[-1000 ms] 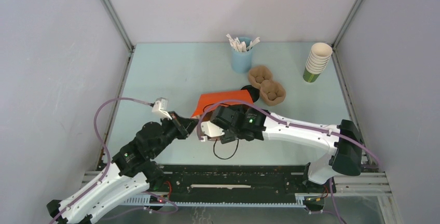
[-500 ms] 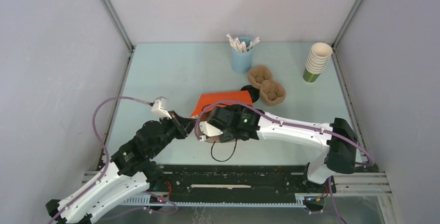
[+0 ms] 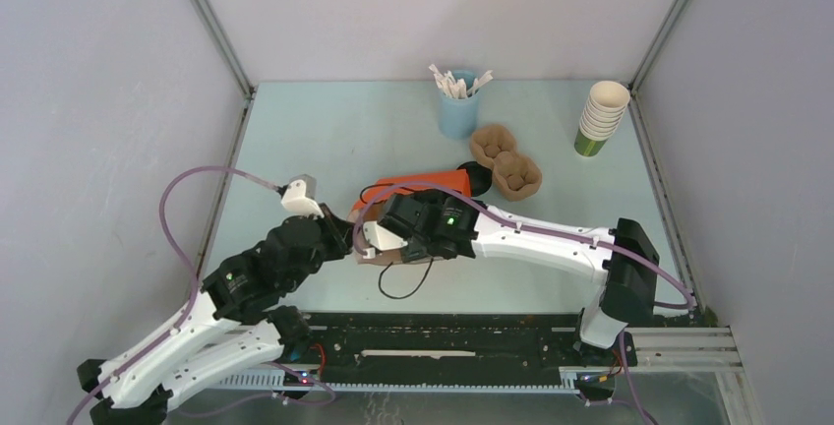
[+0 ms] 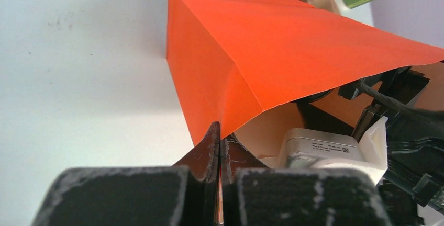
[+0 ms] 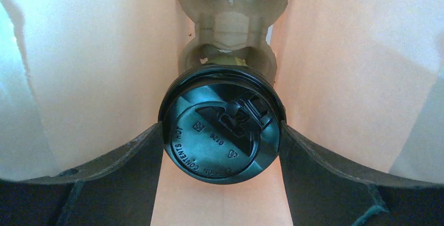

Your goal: Pack the takeout coffee

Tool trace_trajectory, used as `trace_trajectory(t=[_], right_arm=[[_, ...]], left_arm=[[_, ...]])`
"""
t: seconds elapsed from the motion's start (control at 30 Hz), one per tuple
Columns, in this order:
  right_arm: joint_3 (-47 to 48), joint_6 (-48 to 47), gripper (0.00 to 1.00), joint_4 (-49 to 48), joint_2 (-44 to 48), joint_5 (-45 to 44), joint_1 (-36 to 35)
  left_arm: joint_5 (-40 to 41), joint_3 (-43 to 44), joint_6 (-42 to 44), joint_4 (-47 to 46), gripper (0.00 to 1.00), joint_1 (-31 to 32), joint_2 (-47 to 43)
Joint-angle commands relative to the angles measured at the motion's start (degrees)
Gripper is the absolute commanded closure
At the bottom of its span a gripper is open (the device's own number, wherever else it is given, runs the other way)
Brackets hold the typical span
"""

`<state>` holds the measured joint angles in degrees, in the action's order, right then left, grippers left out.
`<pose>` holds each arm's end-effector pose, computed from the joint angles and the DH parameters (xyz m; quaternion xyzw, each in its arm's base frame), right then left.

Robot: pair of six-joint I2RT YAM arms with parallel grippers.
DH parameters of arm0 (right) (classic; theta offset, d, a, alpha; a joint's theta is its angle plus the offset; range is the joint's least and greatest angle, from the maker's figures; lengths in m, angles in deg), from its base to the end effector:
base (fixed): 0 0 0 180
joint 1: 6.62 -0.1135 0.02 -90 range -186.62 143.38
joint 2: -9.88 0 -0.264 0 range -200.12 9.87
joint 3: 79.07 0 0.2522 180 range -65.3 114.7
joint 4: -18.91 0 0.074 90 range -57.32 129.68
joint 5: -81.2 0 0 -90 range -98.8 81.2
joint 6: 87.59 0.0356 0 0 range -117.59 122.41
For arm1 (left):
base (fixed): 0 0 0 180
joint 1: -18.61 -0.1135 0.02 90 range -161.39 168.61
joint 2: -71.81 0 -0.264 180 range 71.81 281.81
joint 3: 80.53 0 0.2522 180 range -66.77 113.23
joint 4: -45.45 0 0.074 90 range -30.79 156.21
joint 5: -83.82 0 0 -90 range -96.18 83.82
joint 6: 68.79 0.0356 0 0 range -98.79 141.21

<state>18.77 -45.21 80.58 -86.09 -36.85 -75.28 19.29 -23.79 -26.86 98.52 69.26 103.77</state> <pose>0.1439 0.3223 0.2932 -0.7622 0.5480 -0.1839 0.2912 0.0869 -0.0819 0.3086 -0.0942 0.8397 -0.2563 0.4694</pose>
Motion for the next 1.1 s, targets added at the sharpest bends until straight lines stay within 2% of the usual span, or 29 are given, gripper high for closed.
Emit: trace_trajectory(t=[0.0,0.33,0.57,0.8,1.07], right_arm=[[1.9,1.5,0.45,0.6,0.0,-0.7,0.0],[-6.1,1.6,0.47,-8.7,2.4,-1.5,1.6],[-10.1,0.9,0.47,-16.2,3.7,-1.1,2.5],[-13.6,-2.7,0.47,-27.7,5.2,-0.9,2.7],[-13.6,-7.2,0.46,-31.3,3.0,1.2,3.0]], left_arm=[[8.7,5.5,-0.1,7.3,1.00,3.2,4.0],[16.4,9.5,4.6,2.6,1.00,7.6,10.5],[17.8,9.6,5.8,0.9,1.00,8.3,13.5],[16.4,6.4,2.6,0.7,1.00,8.8,9.8],[18.1,3.3,1.4,0.7,1.00,10.5,8.1]])
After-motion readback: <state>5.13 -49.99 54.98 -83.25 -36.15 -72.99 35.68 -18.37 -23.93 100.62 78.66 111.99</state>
